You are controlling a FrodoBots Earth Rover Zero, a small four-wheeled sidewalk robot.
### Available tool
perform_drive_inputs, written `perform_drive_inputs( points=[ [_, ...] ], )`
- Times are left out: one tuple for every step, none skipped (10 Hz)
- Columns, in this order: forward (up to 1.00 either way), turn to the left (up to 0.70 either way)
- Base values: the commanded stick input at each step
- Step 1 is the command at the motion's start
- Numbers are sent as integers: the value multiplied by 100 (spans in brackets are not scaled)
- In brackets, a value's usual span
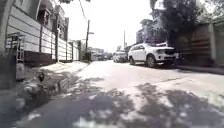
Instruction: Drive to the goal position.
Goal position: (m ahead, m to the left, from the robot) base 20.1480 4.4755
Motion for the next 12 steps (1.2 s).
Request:
perform_drive_inputs(
  points=[
    [100, 0],
    [100, 0],
    [100, 0],
    [100, 0],
    [100, 0],
    [100, 0],
    [100, 0],
    [100, 0],
    [100, 0],
    [100, 0],
    [100, 0],
    [100, 0]
  ],
)
